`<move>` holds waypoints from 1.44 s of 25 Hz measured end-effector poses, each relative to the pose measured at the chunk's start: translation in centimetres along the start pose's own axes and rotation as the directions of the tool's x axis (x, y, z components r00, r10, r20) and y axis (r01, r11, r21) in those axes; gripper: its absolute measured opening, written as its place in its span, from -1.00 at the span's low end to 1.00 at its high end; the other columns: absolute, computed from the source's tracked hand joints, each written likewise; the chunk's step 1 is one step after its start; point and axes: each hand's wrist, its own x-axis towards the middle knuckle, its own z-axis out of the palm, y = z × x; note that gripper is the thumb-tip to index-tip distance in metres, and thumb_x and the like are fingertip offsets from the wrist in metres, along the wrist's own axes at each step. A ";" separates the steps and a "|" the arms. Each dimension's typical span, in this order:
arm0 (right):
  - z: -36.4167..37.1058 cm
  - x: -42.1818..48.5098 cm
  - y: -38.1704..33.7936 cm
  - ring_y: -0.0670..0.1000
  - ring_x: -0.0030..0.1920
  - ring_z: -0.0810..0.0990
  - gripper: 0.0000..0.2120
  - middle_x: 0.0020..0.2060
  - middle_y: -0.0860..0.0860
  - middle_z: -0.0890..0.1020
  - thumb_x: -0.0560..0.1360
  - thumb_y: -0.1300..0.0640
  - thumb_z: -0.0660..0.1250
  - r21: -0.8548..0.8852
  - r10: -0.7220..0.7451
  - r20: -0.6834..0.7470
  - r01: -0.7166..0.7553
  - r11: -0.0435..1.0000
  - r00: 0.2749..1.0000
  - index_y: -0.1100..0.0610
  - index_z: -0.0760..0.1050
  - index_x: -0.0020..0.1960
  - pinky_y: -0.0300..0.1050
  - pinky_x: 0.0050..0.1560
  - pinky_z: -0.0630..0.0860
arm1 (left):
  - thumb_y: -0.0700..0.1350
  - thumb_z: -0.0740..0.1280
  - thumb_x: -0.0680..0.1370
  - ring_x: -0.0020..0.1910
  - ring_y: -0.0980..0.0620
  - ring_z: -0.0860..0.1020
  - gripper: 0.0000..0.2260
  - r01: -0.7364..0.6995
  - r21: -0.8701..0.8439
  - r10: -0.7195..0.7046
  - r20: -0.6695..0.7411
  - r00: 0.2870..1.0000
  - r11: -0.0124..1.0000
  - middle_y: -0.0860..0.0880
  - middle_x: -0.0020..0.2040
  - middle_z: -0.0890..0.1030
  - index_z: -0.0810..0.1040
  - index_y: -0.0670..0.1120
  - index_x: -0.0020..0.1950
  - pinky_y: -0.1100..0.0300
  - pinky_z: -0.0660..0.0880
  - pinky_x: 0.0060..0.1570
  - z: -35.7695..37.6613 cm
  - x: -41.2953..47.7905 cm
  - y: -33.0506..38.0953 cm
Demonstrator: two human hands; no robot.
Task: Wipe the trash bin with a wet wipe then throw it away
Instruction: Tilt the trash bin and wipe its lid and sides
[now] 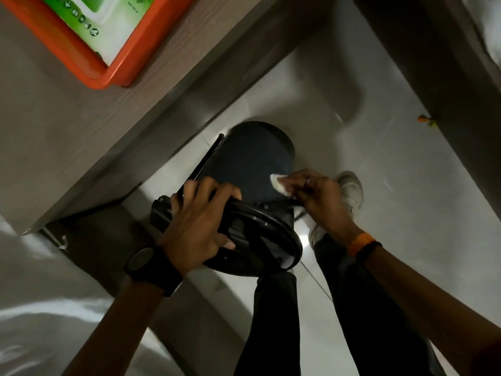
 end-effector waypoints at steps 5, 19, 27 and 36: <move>-1.0 -0.8 -1.5 -0.11 0.06 0.64 -0.74 0.04 0.00 0.65 0.48 0.35 0.41 -0.137 -0.234 0.099 0.246 0.960 0.967 0.16 0.69 0.13 -0.26 0.15 0.57 | 0.09 0.50 0.23 -0.04 0.08 0.28 -0.55 -0.002 -0.217 0.011 0.038 0.999 0.976 0.21 -0.05 0.39 0.34 0.18 -0.01 -0.10 0.41 0.03 0.9 1.2 -1.5; 0.5 5.7 -1.3 0.10 0.10 0.63 -0.73 0.04 0.13 0.64 0.53 -0.03 0.39 -0.277 -0.286 0.042 0.286 0.917 0.957 0.18 0.64 0.01 0.01 0.21 0.55 | -0.27 0.35 0.43 -0.01 0.06 0.34 -0.80 -0.194 0.018 0.194 0.006 0.981 0.981 0.10 -0.09 0.46 0.48 0.02 -0.09 0.12 0.07 -0.15 2.7 2.3 1.3; -0.4 4.5 -0.1 -0.19 -0.01 0.64 -0.84 0.00 0.01 0.69 0.49 0.20 0.46 -0.122 -0.008 0.094 0.019 0.992 0.996 0.21 0.71 0.05 -0.47 0.10 0.52 | -0.35 0.24 0.55 0.02 0.00 0.39 -0.74 -0.037 -0.315 0.028 -0.033 0.999 0.948 0.07 -0.05 0.49 0.44 0.04 -0.01 -0.19 0.35 0.13 -0.9 3.0 -1.4; -0.1 4.3 1.7 0.09 0.10 0.69 -0.80 0.08 0.19 0.73 0.55 0.23 0.40 -0.208 0.202 -0.076 -0.214 0.954 0.976 0.23 0.67 0.15 -0.15 0.15 0.53 | 0.22 0.11 0.58 0.46 -0.11 0.24 -0.55 -0.313 0.160 0.328 -0.076 0.942 0.936 -0.05 0.42 0.36 0.32 0.11 0.43 -0.39 0.01 0.43 2.6 3.7 2.8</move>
